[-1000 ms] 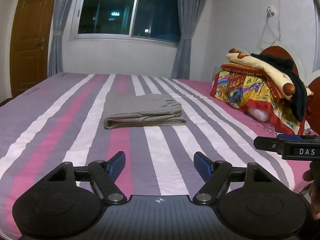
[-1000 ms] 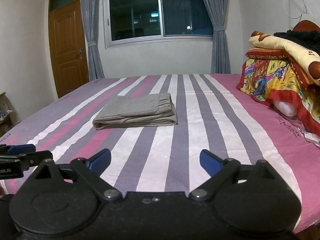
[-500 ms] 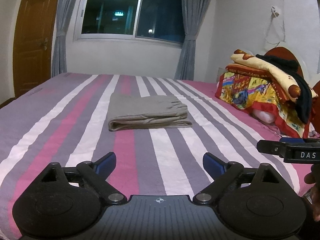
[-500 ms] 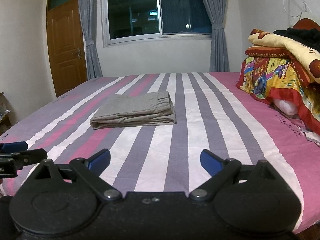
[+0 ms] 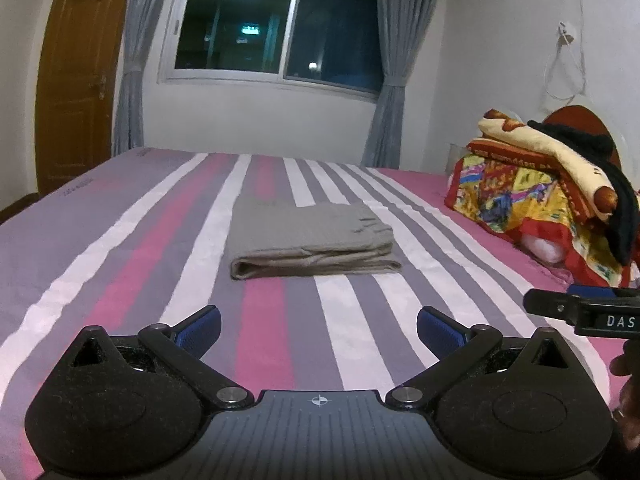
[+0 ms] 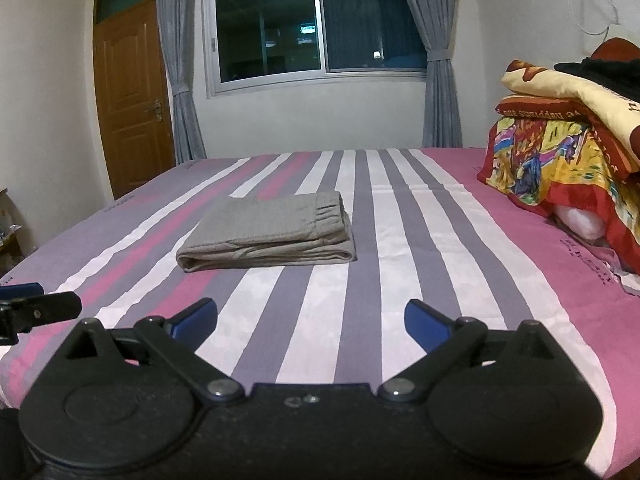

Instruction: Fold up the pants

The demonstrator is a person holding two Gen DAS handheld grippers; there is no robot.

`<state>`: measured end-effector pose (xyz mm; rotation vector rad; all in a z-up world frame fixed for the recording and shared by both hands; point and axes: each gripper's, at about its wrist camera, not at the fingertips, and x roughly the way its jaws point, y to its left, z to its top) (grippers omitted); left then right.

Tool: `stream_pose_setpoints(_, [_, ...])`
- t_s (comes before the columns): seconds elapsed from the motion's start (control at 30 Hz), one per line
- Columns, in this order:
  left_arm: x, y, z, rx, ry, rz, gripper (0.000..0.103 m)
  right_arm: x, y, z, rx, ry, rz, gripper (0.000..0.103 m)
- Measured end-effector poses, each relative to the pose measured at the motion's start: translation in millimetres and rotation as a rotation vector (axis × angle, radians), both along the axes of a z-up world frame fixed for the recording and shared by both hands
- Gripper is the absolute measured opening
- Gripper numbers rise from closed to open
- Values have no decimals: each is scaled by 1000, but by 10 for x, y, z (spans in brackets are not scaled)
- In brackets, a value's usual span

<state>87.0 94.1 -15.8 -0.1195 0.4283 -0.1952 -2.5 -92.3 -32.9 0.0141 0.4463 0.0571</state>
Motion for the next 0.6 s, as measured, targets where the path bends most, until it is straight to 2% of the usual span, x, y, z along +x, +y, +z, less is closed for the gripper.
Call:
stream_pose_setpoints(0.27, [197,-11,89,27,-56,61,103,197,-54,57,9,-11,-23,100])
stream_pose_setpoints(0.37, [281,4,103,6,-58,58,103,273,-68,68,9,-12,-25,100])
stream_pose_setpoints(0.6, [415,-17,129,15,-64,54,103,401,-81,83,11,-13,-30,100])
